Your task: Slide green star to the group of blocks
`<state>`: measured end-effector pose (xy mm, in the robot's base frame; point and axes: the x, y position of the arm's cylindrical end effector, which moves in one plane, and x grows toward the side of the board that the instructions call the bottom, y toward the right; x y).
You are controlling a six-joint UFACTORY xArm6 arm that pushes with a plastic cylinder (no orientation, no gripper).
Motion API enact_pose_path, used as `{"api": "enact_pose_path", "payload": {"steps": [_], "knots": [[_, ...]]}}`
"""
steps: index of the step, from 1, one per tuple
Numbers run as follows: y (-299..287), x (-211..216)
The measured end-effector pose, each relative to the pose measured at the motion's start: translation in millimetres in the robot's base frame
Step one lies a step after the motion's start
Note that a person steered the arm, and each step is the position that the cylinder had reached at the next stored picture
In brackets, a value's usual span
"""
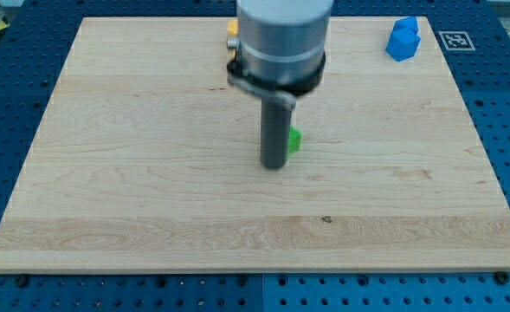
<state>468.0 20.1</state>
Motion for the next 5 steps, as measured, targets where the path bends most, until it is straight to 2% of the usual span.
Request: {"api": "enact_pose_path", "payload": {"steps": [2,3,4,5], "knots": [[-6,-62],[-18,-54],[-20,37],[17,37]]}}
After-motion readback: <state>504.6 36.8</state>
